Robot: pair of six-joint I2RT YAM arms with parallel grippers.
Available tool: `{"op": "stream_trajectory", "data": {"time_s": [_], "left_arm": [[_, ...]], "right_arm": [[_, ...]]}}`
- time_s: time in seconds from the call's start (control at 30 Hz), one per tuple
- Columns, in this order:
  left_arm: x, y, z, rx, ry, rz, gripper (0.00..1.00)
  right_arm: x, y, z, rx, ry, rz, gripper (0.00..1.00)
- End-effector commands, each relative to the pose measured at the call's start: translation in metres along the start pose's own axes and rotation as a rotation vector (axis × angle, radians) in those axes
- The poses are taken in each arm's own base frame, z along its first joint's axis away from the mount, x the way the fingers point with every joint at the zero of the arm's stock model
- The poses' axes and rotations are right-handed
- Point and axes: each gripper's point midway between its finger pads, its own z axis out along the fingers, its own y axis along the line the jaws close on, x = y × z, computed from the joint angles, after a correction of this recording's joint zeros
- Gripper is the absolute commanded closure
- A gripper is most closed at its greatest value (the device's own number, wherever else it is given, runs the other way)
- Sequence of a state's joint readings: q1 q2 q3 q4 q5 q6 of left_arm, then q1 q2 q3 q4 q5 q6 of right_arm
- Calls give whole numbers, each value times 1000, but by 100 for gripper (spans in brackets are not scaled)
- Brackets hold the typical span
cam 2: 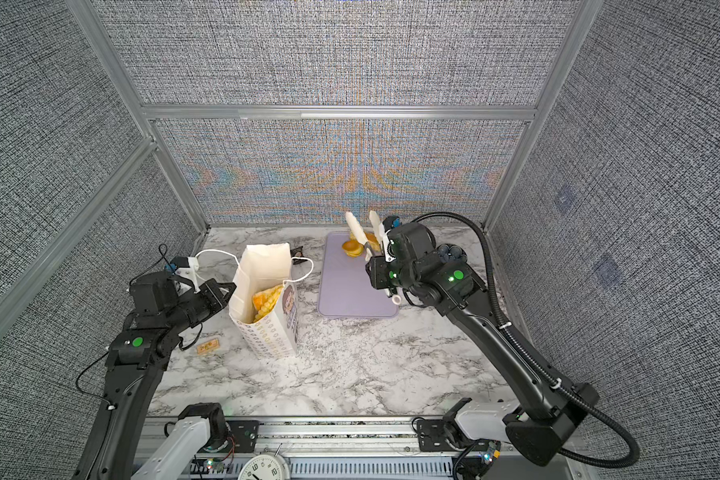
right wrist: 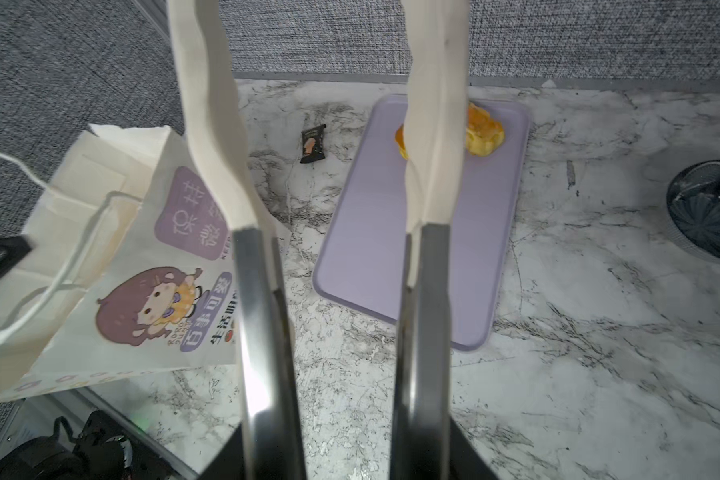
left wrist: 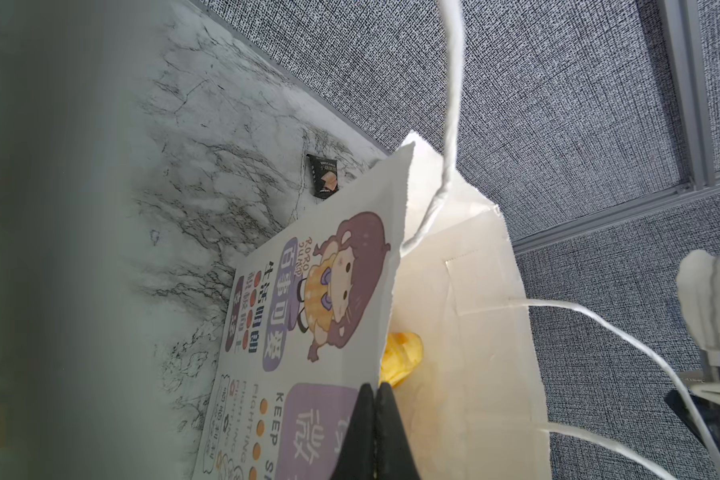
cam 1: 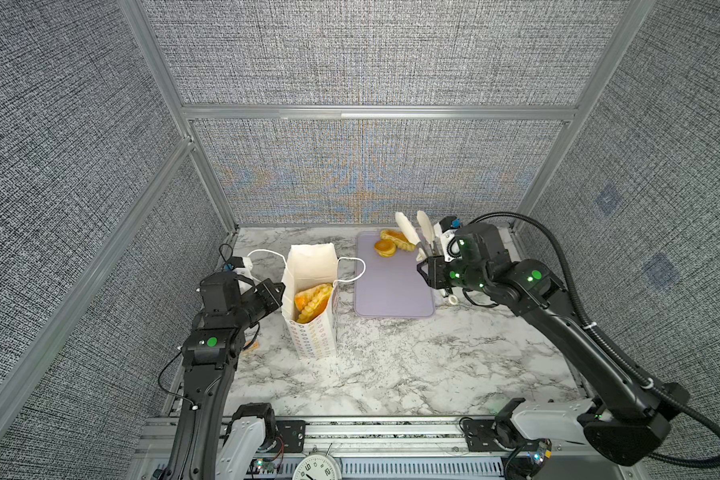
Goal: Place the fake bread into the paper bag
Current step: 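Draw the right gripper with tongs back over the tray, then lower the tongs with the right gripper onto the round yellow bun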
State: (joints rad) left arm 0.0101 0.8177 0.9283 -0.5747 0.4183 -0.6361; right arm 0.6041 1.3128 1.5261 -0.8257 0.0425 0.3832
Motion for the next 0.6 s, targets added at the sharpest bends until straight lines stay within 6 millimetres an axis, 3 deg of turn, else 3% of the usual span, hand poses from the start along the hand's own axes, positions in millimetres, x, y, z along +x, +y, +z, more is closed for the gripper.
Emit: {"op": "stream_trajectory", "data": {"time_s": [0.0,0.57], "left_arm": [[-4,-2,-1,4,-13,16,100],[-5,-3,-1,6,-13,22,100]], "right_arm": [[7,-6,14,-16,53,11,55],[39,-38,94,-63,253,200,55]]}}
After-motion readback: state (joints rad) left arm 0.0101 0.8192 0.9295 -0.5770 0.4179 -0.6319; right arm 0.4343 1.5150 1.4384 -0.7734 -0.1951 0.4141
